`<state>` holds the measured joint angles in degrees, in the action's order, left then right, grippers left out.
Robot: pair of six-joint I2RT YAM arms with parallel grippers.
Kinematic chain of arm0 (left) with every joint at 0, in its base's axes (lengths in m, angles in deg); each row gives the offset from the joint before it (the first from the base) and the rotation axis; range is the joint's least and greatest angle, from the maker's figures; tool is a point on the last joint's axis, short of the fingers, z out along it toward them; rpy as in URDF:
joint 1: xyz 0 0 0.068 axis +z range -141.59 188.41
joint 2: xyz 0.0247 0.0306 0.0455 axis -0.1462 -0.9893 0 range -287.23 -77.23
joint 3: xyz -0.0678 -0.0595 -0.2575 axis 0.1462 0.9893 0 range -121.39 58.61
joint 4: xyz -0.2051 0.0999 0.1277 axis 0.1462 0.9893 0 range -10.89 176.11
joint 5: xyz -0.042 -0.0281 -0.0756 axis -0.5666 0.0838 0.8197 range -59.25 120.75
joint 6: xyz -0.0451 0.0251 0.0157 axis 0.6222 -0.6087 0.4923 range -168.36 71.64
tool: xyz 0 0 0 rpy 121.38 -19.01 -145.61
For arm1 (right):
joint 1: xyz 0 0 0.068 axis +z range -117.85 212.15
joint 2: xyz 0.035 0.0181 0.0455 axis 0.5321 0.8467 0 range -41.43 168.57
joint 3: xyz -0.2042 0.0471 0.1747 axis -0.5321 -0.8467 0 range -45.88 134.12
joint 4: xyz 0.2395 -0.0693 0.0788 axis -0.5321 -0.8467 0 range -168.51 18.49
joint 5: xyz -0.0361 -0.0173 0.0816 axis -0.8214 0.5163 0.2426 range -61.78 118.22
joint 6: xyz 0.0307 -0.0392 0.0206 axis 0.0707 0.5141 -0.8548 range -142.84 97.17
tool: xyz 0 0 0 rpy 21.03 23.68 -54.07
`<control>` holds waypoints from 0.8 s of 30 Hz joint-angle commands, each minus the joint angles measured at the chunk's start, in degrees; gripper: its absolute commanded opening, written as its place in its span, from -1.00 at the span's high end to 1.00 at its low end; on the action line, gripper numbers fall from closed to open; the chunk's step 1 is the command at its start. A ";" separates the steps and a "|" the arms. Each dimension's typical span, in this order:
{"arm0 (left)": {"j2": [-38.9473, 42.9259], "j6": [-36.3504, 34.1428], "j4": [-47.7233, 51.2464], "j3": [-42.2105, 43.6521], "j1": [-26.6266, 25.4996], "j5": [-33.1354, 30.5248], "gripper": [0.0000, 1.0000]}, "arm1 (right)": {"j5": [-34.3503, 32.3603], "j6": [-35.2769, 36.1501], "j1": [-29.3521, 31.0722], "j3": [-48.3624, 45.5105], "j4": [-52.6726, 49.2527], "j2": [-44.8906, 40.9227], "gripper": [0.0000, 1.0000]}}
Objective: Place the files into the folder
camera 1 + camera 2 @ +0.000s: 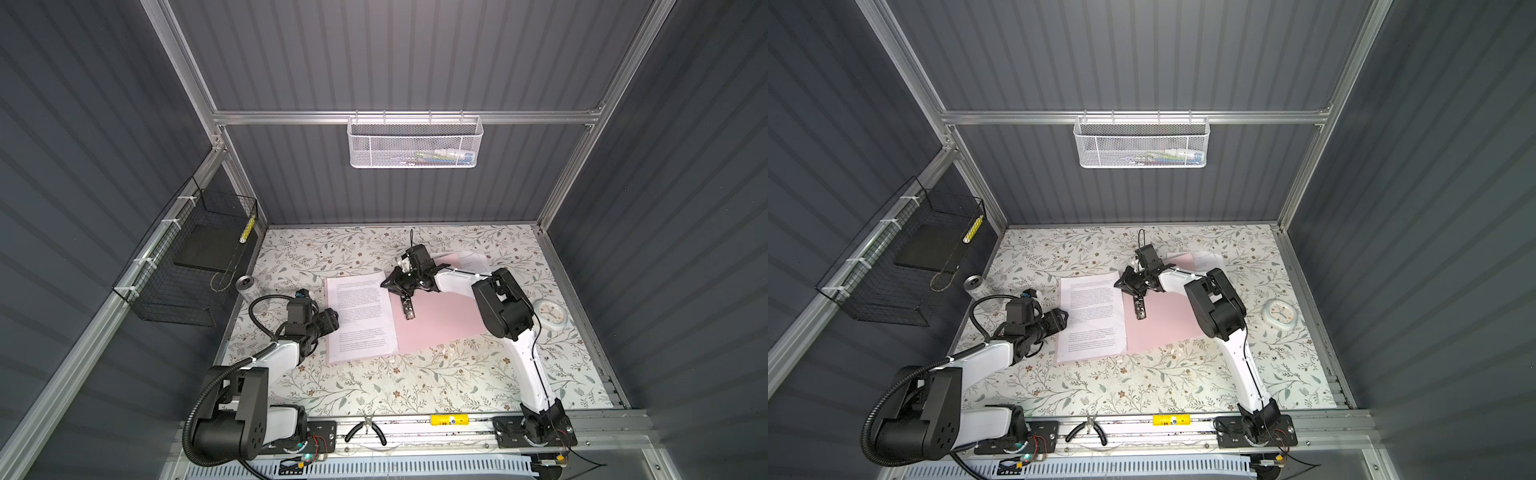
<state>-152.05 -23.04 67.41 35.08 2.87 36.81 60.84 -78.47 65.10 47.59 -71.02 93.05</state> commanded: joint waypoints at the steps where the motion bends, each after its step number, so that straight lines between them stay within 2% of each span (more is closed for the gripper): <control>1: -0.58 -0.18 -0.34 -1.59 0.27 0.37 -0.41 | -1.36 0.90 0.54 0.75 -1.45 -2.52 0.31; 9: -0.50 -0.18 -0.34 -1.59 0.27 0.53 -0.41 | -2.44 2.47 1.04 -3.13 -2.94 -6.36 0.30; 14: -0.58 -0.23 -0.51 -1.52 0.27 0.61 -0.41 | -6.13 6.71 1.60 -7.29 -6.64 -11.33 0.28; 18: -0.75 -0.27 -0.51 -1.61 0.27 0.79 -0.41 | -6.42 8.39 2.14 -10.69 -7.73 -14.11 0.30; 24: -1.33 -0.44 -0.58 -1.92 0.27 1.23 -0.41 | -5.57 7.35 2.94 -15.88 -5.95 -15.04 0.35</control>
<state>-152.64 -23.04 67.17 34.97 2.87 36.92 55.82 -71.81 67.55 33.63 -76.27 78.07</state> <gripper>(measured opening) 0.704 0.328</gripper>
